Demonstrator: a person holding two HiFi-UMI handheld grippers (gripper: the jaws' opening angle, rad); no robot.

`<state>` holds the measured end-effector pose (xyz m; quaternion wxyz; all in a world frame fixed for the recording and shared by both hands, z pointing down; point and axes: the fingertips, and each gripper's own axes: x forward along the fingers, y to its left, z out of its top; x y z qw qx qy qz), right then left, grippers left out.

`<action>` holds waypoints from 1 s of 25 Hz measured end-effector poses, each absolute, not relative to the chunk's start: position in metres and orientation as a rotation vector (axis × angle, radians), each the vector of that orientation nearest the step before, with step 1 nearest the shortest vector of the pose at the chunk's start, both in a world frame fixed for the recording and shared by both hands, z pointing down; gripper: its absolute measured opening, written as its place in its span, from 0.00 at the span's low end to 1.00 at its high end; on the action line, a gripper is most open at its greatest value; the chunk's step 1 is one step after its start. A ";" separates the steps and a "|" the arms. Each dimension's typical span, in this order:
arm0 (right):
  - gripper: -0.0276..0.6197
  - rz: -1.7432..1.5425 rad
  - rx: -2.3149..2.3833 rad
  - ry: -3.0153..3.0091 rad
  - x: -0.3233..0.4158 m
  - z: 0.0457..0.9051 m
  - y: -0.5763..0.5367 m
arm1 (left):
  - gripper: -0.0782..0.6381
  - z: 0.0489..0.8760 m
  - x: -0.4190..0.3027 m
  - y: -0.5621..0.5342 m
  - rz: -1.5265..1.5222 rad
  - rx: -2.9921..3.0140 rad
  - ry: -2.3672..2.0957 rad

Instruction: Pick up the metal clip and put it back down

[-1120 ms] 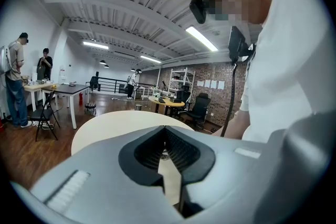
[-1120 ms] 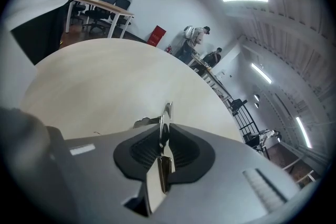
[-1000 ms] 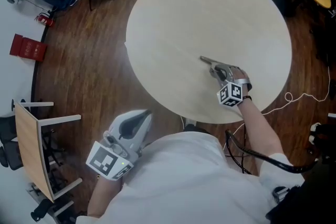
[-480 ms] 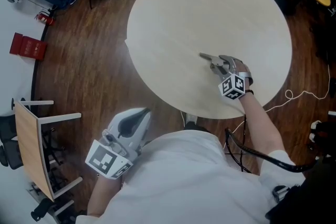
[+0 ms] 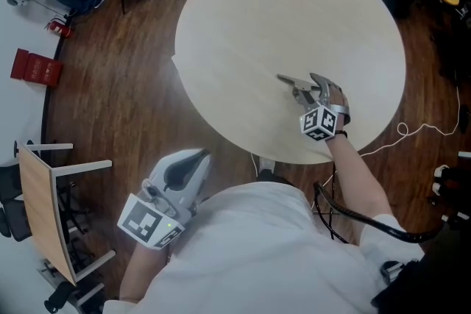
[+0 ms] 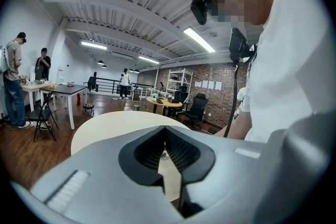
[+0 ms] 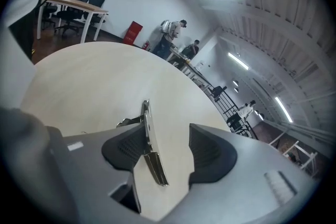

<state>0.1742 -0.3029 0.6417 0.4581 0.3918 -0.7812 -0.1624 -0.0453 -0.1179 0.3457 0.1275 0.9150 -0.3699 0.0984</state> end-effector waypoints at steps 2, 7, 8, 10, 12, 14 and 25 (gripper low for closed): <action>0.43 -0.436 0.973 -1.894 0.174 0.646 -0.298 | 0.11 0.346 -0.042 -0.119 0.286 2.670 -1.061; 0.53 -0.569 1.013 -1.831 0.168 0.657 -0.286 | 0.11 0.346 -0.041 -0.116 0.319 2.695 -1.012; 0.54 -0.578 1.041 -1.831 0.166 0.654 -0.287 | 0.11 0.346 -0.043 -0.116 0.323 2.702 -1.001; 0.55 -0.571 1.086 -1.841 0.160 0.649 -0.286 | 0.11 0.350 -0.050 -0.116 0.326 2.710 -0.986; 0.55 -0.553 1.120 -1.859 0.156 0.642 -0.280 | 0.11 0.356 -0.053 -0.116 0.326 2.716 -0.974; 0.55 -0.549 1.175 -1.879 0.159 0.624 -0.277 | 0.11 0.362 -0.051 -0.118 0.323 2.739 -0.948; 0.50 -0.370 1.492 -2.030 0.152 0.475 -0.148 | 0.11 0.339 -0.088 -0.050 0.211 2.873 -0.787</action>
